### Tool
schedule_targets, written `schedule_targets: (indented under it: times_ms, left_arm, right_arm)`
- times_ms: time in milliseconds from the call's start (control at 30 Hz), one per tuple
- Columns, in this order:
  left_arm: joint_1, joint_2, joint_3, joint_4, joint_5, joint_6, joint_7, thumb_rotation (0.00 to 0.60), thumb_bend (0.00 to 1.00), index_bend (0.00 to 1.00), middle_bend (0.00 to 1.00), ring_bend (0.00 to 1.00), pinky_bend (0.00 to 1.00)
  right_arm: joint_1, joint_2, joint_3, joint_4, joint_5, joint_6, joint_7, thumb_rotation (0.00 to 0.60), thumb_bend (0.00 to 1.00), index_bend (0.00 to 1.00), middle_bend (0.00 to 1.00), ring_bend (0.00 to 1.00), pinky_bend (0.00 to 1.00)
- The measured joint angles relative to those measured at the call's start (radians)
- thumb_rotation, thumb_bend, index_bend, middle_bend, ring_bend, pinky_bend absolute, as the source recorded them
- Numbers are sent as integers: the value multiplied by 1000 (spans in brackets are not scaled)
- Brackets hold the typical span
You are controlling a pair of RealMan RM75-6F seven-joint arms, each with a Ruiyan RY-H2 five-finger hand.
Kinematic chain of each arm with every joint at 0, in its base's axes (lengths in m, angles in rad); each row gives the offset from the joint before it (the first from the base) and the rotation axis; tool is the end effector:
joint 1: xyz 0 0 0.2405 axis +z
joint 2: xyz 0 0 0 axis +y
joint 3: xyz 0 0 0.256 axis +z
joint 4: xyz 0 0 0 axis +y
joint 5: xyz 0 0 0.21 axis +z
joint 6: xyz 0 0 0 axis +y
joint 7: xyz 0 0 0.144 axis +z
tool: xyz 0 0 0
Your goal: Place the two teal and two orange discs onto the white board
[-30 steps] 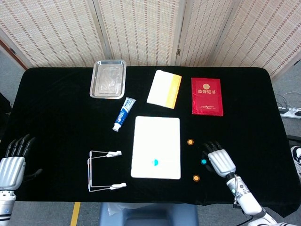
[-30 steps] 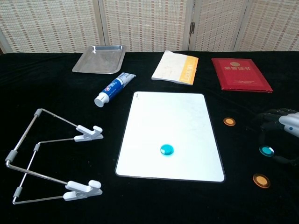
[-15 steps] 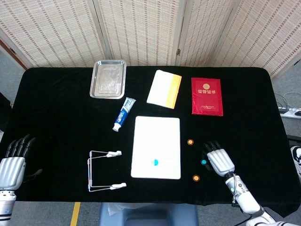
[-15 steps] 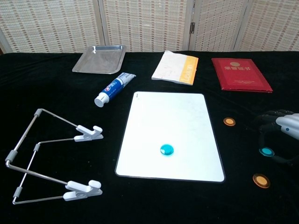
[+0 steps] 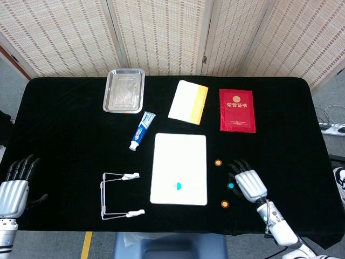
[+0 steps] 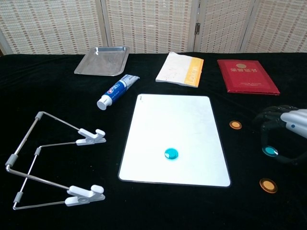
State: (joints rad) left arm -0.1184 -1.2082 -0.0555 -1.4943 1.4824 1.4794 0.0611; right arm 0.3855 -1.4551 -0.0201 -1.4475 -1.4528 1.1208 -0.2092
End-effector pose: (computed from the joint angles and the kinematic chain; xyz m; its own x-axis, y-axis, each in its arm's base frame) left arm -0.3220 0.1943 0.1424 0.4732 -0.0148 0.8808 0.8807 -0.0141 -0.4734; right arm -0.2631 -0.2399 0.0063 0.5073 -0.2950 0.8097 -0.8503 -0.3242 0.4146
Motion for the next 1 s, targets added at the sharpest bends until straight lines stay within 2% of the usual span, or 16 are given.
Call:
schedule_targets:
  times_ms: [167,333,633,1000]
  left_arm:
    - [2,3,0,-3,1,4,-2,600,165,18,0,1,0]
    - [6,3,3,-2,2,6,-5,600,164,18,0,1,0]
    - [15,4,6,10,-4,9,-22,600,165,18,0,2,0]
    - [18,-1,7,23,-3,8,-31,600,164,18,0,1,0]
  right_arm:
    - [40,16,19,-93,-32,-13,-45,600,400,518,186,3,0]
    - [107,-9,49,-141,-21,-94,-126,600,400,518,182,2,0]
    - [189,-114,97,-138,71,-182,-239,600,400,518,178,2,0]
    - [226,-157,112,-114,137,-198,-288,600,400,517,171,4,0]
